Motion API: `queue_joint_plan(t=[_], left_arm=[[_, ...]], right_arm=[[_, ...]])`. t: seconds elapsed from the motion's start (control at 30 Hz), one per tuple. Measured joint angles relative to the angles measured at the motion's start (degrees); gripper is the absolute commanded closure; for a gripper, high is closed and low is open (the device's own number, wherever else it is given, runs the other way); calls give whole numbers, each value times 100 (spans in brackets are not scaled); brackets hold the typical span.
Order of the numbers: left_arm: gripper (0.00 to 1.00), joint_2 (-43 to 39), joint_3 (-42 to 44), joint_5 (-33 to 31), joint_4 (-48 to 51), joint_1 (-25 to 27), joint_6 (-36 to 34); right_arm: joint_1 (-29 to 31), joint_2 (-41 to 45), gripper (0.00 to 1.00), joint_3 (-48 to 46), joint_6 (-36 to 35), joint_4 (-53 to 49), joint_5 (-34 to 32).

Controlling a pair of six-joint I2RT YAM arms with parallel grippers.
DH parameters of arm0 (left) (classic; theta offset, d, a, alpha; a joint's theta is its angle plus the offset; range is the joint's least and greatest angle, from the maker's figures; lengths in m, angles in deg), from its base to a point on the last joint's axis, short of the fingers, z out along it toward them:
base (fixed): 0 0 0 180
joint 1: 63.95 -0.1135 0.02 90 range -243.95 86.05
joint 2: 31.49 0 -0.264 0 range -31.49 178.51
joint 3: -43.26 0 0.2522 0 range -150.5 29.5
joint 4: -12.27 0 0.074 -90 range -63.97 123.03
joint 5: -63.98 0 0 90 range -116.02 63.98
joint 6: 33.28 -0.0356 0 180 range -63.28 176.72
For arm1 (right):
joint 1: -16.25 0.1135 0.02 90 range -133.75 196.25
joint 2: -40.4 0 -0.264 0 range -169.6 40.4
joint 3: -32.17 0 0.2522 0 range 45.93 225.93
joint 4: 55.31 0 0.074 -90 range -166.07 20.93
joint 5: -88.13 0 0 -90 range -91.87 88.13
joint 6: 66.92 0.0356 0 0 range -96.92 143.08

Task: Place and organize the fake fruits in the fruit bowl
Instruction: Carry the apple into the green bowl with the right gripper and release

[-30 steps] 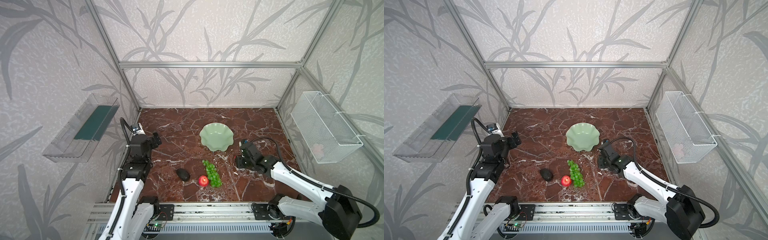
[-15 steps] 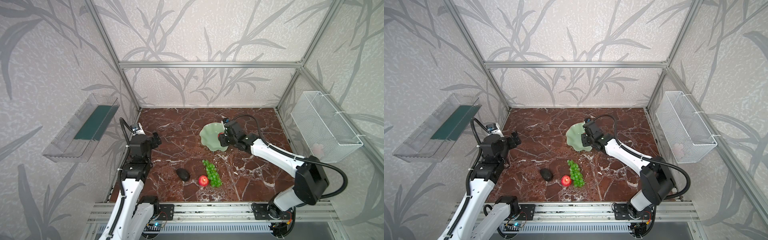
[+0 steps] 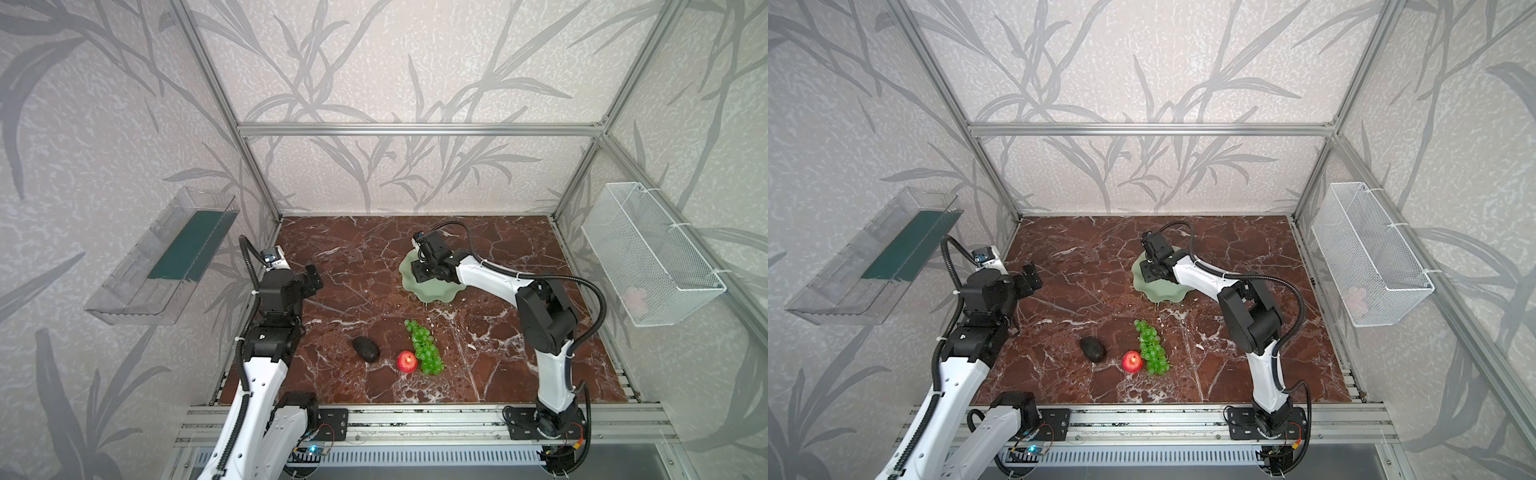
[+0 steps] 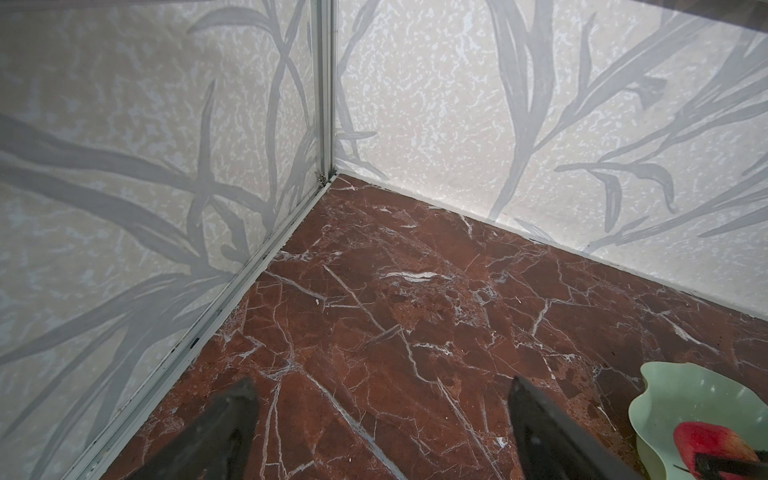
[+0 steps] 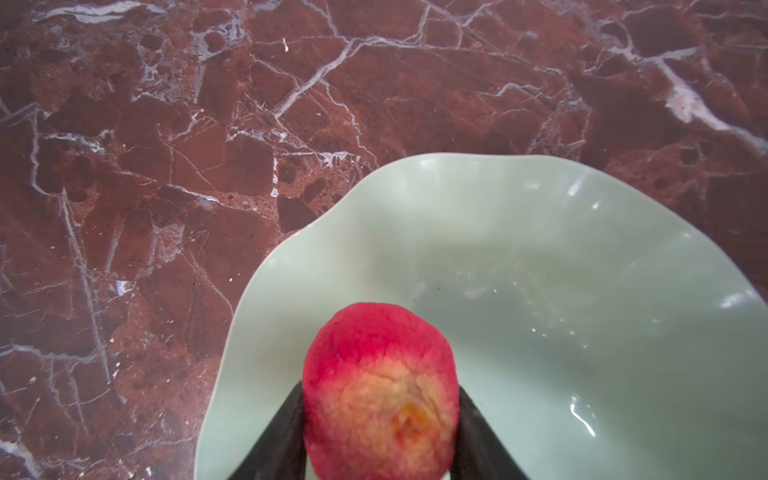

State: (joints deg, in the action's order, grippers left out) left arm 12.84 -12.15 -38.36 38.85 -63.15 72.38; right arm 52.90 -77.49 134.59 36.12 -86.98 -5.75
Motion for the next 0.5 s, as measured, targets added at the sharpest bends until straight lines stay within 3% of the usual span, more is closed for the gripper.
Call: queue_joint_plan(t=[0.33, 0.5], left_arm=[[6, 0, 0, 0, 0, 0, 0], [6, 0, 0, 0, 0, 0, 0]], right_arm=[[-286, -643, 56, 358, 66, -59, 170], [-304, -734, 40, 516, 140, -57, 219]])
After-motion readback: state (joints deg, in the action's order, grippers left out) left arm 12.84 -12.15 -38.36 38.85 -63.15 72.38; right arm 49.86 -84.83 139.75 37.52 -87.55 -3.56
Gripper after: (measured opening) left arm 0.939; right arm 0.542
